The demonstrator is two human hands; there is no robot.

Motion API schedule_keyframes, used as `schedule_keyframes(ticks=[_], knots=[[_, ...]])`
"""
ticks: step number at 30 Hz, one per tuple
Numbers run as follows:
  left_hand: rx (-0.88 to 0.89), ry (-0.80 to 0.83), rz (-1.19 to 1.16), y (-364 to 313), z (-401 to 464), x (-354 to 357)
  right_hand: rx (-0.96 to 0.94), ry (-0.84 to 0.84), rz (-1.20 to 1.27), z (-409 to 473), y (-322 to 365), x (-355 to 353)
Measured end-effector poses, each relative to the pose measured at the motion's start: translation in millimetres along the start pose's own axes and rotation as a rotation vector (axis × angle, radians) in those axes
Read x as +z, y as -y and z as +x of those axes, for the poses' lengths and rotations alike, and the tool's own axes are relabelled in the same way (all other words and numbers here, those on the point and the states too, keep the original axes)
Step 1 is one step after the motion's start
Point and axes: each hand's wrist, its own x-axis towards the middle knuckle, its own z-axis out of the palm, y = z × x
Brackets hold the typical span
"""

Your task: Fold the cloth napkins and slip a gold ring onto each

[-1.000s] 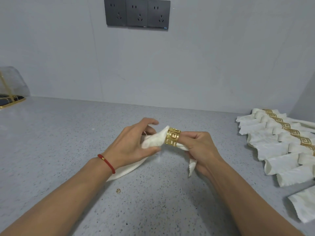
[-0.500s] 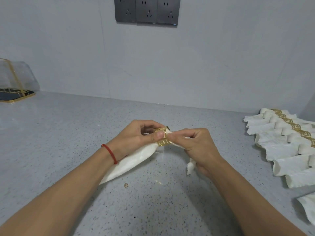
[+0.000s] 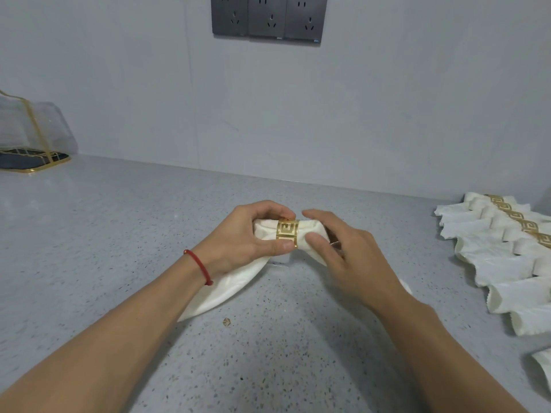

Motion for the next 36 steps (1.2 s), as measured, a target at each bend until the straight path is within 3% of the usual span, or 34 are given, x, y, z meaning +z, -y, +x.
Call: schedule_keyframes(ticks=[5,16,26,36], knots=[[-0.02,-0.065,-0.007,-3.7,-5.6,-5.9,0.111,-0.129,0.333,-0.2,4.1,-5.6],[-0.094,-0.037,-0.022,4.4,-1.5,-1.6,0.399,-0.072,0.473,2.7,-5.0,-6.2],[-0.205,-0.015,-0.108,7.9,-3.2,4.1,0.24,0.088,0.224,-2.1,-6.5,-2.1],[-0.318,-0.16,-0.224,-29.3,-31.1,21.0,0.333,0.147,0.454,-13.2,14.5,-28.9]])
